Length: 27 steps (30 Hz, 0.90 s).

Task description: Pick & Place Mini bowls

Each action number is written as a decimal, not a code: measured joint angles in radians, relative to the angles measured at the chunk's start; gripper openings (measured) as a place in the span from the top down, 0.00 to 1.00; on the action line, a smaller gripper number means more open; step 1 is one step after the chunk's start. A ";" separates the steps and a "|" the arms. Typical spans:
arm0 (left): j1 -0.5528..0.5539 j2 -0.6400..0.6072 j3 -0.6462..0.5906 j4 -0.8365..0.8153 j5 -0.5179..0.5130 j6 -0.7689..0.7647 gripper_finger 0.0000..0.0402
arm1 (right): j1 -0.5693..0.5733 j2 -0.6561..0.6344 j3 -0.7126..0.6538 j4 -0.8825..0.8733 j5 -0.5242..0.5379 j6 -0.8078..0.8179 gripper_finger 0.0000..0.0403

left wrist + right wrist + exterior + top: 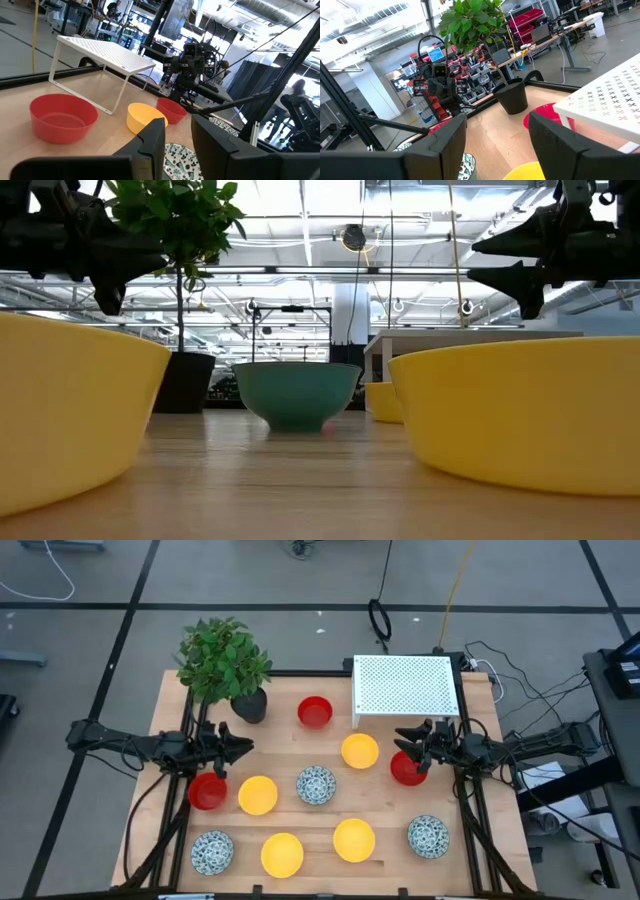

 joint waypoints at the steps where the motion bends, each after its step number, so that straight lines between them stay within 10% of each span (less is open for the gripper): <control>1: 0.000 0.000 0.000 0.000 0.000 0.000 0.76 | 0.000 0.000 0.000 0.000 0.000 0.000 0.50; 27: 0.000 0.000 0.000 0.000 0.000 0.000 0.76 | 0.000 0.000 0.000 0.213 0.002 0.038 0.50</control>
